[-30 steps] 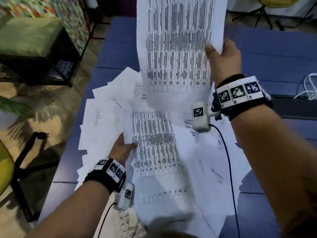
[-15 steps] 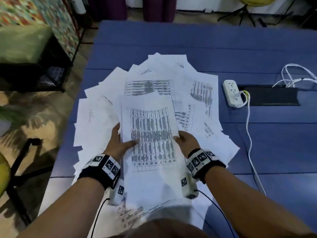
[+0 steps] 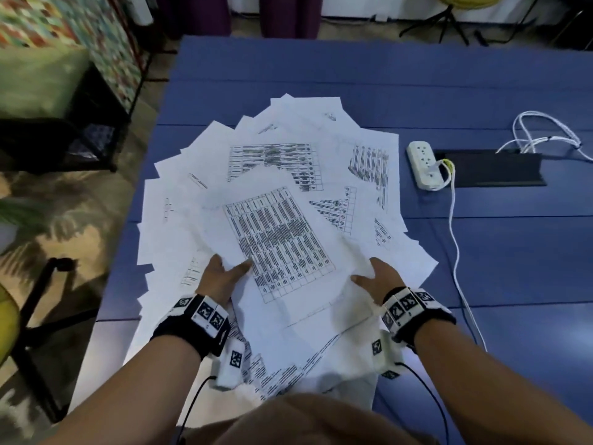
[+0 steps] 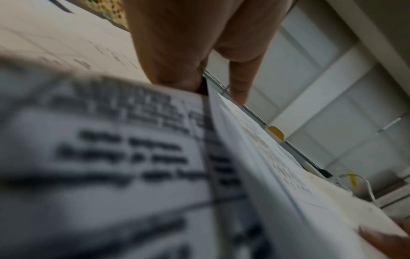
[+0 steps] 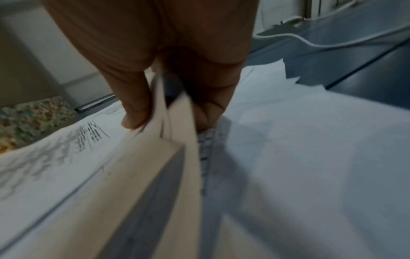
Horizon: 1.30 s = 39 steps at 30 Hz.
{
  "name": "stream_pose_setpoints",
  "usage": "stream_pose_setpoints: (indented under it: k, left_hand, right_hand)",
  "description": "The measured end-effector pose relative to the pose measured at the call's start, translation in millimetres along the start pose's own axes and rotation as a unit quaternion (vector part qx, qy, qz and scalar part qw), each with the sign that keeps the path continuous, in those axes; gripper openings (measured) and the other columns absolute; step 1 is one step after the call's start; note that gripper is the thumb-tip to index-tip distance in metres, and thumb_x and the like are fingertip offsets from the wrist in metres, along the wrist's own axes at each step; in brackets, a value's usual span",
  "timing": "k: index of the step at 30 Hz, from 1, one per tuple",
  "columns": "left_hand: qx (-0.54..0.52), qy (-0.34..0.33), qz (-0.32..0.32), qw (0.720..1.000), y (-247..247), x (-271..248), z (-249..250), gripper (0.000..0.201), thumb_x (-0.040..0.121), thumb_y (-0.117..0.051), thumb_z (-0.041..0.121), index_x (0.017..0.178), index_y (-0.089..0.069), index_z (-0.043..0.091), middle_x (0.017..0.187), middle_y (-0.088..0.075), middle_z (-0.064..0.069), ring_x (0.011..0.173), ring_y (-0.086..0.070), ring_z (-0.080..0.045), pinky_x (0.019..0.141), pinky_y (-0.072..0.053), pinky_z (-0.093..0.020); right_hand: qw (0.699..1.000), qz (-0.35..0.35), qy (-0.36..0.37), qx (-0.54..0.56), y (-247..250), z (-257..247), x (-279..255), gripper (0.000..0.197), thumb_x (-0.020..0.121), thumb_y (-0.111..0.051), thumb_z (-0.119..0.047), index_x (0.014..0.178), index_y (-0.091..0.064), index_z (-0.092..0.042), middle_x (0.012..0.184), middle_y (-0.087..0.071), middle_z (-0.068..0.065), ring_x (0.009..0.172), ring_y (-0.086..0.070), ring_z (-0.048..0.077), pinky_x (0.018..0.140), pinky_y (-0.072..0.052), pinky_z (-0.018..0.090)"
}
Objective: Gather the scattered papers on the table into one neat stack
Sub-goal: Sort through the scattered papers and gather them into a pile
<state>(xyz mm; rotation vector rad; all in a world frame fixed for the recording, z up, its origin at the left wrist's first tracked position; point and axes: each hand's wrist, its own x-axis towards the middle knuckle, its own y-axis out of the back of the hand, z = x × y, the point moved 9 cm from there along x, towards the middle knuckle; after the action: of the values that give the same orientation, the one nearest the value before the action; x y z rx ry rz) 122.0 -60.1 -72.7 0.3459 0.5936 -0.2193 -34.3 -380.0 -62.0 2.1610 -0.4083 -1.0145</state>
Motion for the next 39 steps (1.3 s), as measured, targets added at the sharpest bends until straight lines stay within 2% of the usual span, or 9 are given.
stream_pose_setpoints:
  k: [6, 10, 17, 23, 26, 29, 31, 33, 39]
  left_hand:
    - [-0.016, -0.020, 0.049, 0.998, 8.0, -4.9, 5.7, 0.078, 0.093, -0.065, 0.018, 0.154, -0.018, 0.005, 0.160, -0.020, -0.014, 0.146, -0.022, -0.031, 0.118, -0.024, -0.048]
    - [0.005, 0.004, 0.063, 0.998, 19.0, -4.3, 1.0, 0.060, 0.099, -0.053, 0.032, 0.149, -0.027, 0.010, 0.158, -0.025, -0.014, 0.140, -0.031, -0.038, 0.107, -0.035, -0.057]
    - [0.057, -0.021, 0.086, 0.994, 26.3, -1.2, 9.4, 0.031, 0.103, -0.045, 0.030, 0.100, -0.044, -0.001, 0.088, -0.051, -0.018, 0.079, -0.051, -0.028, 0.067, -0.038, -0.033]
    - [0.044, -0.025, 0.091, 0.995, 25.9, -2.6, 7.8, 0.026, 0.102, -0.047, 0.024, 0.101, -0.042, -0.001, 0.077, -0.043, -0.008, 0.082, -0.048, -0.026, 0.070, -0.035, -0.033]
    - [0.018, 0.011, 0.050, 0.999, 20.5, -3.1, -4.1, 0.039, 0.096, -0.059, 0.029, 0.113, -0.042, -0.002, 0.091, -0.053, -0.026, 0.084, -0.059, -0.037, 0.067, -0.043, -0.037]
    - [-0.006, 0.038, 0.006, 0.999, 13.9, -1.5, -14.3, 0.055, 0.077, -0.080, 0.037, 0.098, -0.040, 0.004, 0.072, -0.042, -0.015, 0.059, -0.047, -0.025, 0.053, -0.037, -0.031]
    - [-0.003, 0.045, -0.007, 0.999, 11.0, 1.7, -15.6, 0.072, 0.066, -0.088, 0.035, 0.108, -0.043, -0.001, 0.089, -0.055, -0.026, 0.074, -0.059, -0.039, 0.062, -0.051, -0.044]
    - [0.032, 0.053, 0.002, 0.998, 11.9, 6.4, -21.6, 0.102, 0.066, -0.089, 0.034, 0.140, -0.031, -0.004, 0.136, -0.041, -0.039, 0.123, -0.044, -0.055, 0.094, -0.042, -0.067]
    - [0.037, 0.022, 0.022, 0.999, 22.9, 8.8, -13.7, 0.096, 0.076, -0.083, 0.031, 0.145, -0.025, -0.004, 0.151, -0.029, -0.028, 0.137, -0.032, -0.046, 0.110, -0.031, -0.061]
  right_hand:
    - [0.983, 0.116, 0.033, 0.141, 34.4, -1.3, -12.6, 0.016, 0.086, -0.068, -0.021, 0.093, -0.063, -0.008, 0.084, -0.061, 0.007, 0.085, -0.059, 0.026, 0.070, -0.038, 0.025]
    - [0.974, 0.112, 0.065, 0.184, 38.0, -7.5, -18.8, 0.007, 0.087, -0.065, -0.014, 0.081, -0.063, -0.012, 0.070, -0.059, 0.006, 0.064, -0.053, 0.020, 0.052, -0.040, 0.019]
    - [0.968, 0.165, 0.040, 0.184, 51.9, -5.5, -9.6, 0.008, 0.092, -0.058, -0.012, 0.091, -0.065, -0.014, 0.078, -0.061, 0.008, 0.074, -0.053, 0.024, 0.070, -0.038, 0.024]
    - [0.957, 0.216, 0.055, 0.185, 68.4, -18.7, -12.9, 0.024, 0.094, -0.048, -0.003, 0.088, -0.064, -0.020, 0.069, -0.057, -0.010, 0.065, -0.053, 0.020, 0.057, -0.042, 0.015]
    - [0.940, 0.247, 0.108, 0.207, 86.2, -36.8, -24.1, 0.023, 0.093, -0.049, -0.001, 0.090, -0.068, -0.014, 0.073, -0.060, -0.006, 0.072, -0.054, 0.016, 0.062, -0.040, 0.016]
    - [0.926, 0.245, 0.202, 0.205, 99.3, -67.7, -37.0, 0.021, 0.090, -0.053, 0.002, 0.089, -0.070, -0.009, 0.079, -0.065, -0.001, 0.072, -0.057, 0.008, 0.070, -0.045, 0.014]
    - [0.915, 0.270, 0.222, 0.202, 111.1, -77.8, -42.0, 0.020, 0.089, -0.054, 0.003, 0.092, -0.071, -0.007, 0.083, -0.066, -0.001, 0.080, -0.059, 0.008, 0.074, -0.043, 0.009]
    - [0.899, 0.323, 0.222, 0.196, 128.9, -81.6, -47.8, 0.020, 0.090, -0.053, 0.002, 0.095, -0.071, -0.006, 0.087, -0.065, -0.001, 0.083, -0.058, 0.010, 0.073, -0.038, 0.002]
    - [0.855, 0.402, 0.290, 0.155, 182.2, -114.3, -67.7, 0.019, 0.094, -0.049, -0.009, 0.098, -0.067, -0.007, 0.093, -0.066, 0.006, 0.086, -0.057, 0.016, 0.081, -0.046, 0.024]
